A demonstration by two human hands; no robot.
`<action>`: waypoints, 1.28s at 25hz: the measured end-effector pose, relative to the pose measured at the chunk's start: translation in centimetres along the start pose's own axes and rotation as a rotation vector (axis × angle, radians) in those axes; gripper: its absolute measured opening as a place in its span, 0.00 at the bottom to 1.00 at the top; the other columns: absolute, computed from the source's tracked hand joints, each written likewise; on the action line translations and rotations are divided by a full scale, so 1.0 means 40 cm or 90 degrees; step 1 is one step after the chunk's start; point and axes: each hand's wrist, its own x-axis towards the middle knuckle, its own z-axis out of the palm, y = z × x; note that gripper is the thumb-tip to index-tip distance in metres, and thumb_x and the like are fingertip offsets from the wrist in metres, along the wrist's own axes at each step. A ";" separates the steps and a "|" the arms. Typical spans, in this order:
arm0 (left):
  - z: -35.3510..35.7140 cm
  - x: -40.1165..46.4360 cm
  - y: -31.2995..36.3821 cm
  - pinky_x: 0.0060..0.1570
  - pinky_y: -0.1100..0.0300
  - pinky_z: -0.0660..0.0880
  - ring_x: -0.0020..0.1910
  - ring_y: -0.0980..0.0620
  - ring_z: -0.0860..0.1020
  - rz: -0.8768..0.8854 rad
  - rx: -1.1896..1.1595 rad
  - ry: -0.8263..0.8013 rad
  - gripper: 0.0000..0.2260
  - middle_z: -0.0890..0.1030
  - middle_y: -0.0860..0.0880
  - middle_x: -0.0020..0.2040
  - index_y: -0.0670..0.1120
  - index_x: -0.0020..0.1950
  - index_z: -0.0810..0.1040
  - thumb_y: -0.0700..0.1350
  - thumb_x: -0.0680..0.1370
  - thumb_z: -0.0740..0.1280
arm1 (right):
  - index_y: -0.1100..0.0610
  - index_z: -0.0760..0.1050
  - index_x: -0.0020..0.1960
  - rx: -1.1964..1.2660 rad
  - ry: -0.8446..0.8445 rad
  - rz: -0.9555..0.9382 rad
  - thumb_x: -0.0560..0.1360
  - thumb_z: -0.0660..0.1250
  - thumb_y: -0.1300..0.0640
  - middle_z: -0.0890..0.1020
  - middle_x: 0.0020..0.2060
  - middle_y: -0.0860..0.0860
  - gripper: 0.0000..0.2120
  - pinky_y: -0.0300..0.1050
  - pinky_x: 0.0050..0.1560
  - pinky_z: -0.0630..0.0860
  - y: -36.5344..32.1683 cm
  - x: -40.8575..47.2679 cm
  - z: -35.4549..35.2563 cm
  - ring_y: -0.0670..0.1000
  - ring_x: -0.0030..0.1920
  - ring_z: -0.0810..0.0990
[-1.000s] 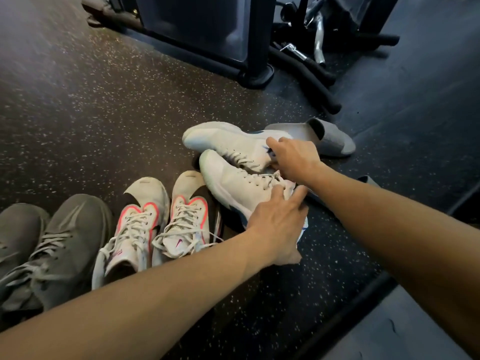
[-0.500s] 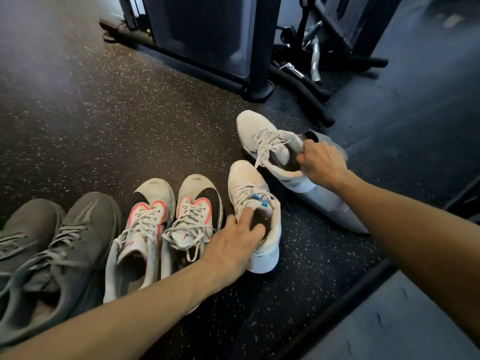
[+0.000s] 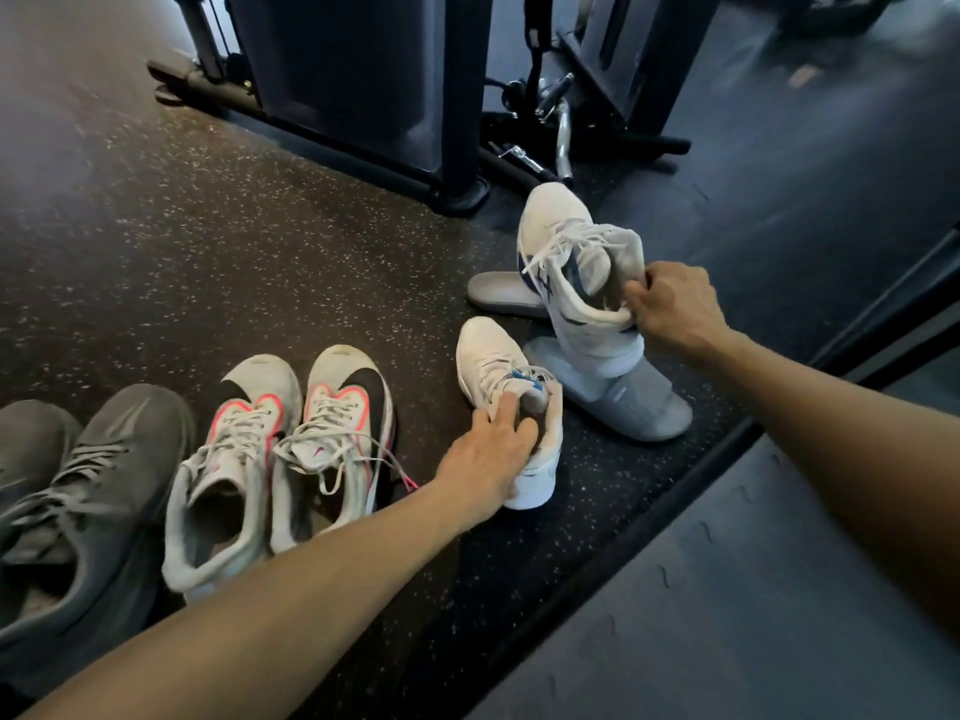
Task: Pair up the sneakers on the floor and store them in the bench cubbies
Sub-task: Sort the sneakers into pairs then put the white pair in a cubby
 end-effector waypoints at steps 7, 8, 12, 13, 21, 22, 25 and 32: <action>0.009 0.056 0.023 0.55 0.47 0.75 0.62 0.37 0.70 0.068 -0.052 0.003 0.30 0.47 0.42 0.75 0.49 0.70 0.60 0.38 0.74 0.71 | 0.59 0.66 0.30 0.058 0.026 -0.016 0.75 0.59 0.56 0.75 0.32 0.58 0.15 0.46 0.37 0.63 -0.008 -0.053 -0.027 0.58 0.36 0.72; 0.015 0.038 0.009 0.54 0.46 0.75 0.61 0.38 0.71 0.090 -0.080 -0.006 0.30 0.45 0.43 0.76 0.51 0.70 0.59 0.38 0.74 0.70 | 0.59 0.66 0.30 0.074 0.019 -0.019 0.74 0.59 0.56 0.75 0.31 0.57 0.15 0.47 0.36 0.64 -0.016 -0.064 -0.021 0.58 0.35 0.73; 0.020 -0.061 -0.045 0.44 0.52 0.71 0.57 0.42 0.72 0.004 -0.172 0.107 0.20 0.58 0.48 0.66 0.50 0.60 0.63 0.40 0.72 0.66 | 0.58 0.67 0.30 0.145 -0.010 -0.036 0.74 0.59 0.55 0.77 0.31 0.58 0.14 0.51 0.34 0.70 -0.065 -0.109 0.023 0.59 0.34 0.76; 0.013 -0.082 -0.056 0.44 0.53 0.70 0.54 0.44 0.72 -0.049 -0.191 0.177 0.16 0.62 0.49 0.60 0.50 0.55 0.64 0.41 0.72 0.66 | 0.58 0.66 0.30 0.147 -0.018 -0.048 0.74 0.59 0.56 0.76 0.31 0.57 0.15 0.50 0.35 0.68 -0.080 -0.123 0.038 0.58 0.35 0.74; -0.078 -0.176 -0.124 0.45 0.56 0.71 0.47 0.51 0.69 -0.140 -0.311 0.475 0.21 0.66 0.50 0.53 0.47 0.56 0.66 0.46 0.66 0.68 | 0.59 0.66 0.34 0.159 -0.060 -0.081 0.77 0.59 0.55 0.75 0.37 0.57 0.14 0.47 0.38 0.63 -0.174 -0.196 0.109 0.57 0.39 0.73; -0.083 -0.181 -0.125 0.46 0.55 0.72 0.49 0.51 0.70 -0.109 -0.305 0.462 0.23 0.66 0.50 0.55 0.49 0.59 0.65 0.49 0.66 0.68 | 0.59 0.67 0.35 0.155 -0.064 -0.082 0.77 0.59 0.55 0.76 0.37 0.58 0.13 0.47 0.39 0.63 -0.181 -0.208 0.117 0.57 0.39 0.73; -0.070 -0.189 -0.128 0.47 0.52 0.76 0.52 0.48 0.73 -0.082 -0.277 0.352 0.28 0.63 0.49 0.61 0.56 0.64 0.64 0.56 0.68 0.71 | 0.62 0.70 0.39 0.149 -0.100 -0.078 0.78 0.58 0.56 0.78 0.41 0.61 0.12 0.51 0.41 0.67 -0.195 -0.248 0.155 0.60 0.44 0.75; 0.025 -0.156 -0.127 0.51 0.52 0.75 0.52 0.44 0.78 -0.171 -0.258 0.209 0.18 0.61 0.49 0.64 0.54 0.58 0.72 0.45 0.72 0.74 | 0.62 0.74 0.42 0.176 -0.277 0.018 0.79 0.57 0.57 0.83 0.45 0.65 0.12 0.55 0.48 0.81 -0.172 -0.293 0.274 0.64 0.46 0.83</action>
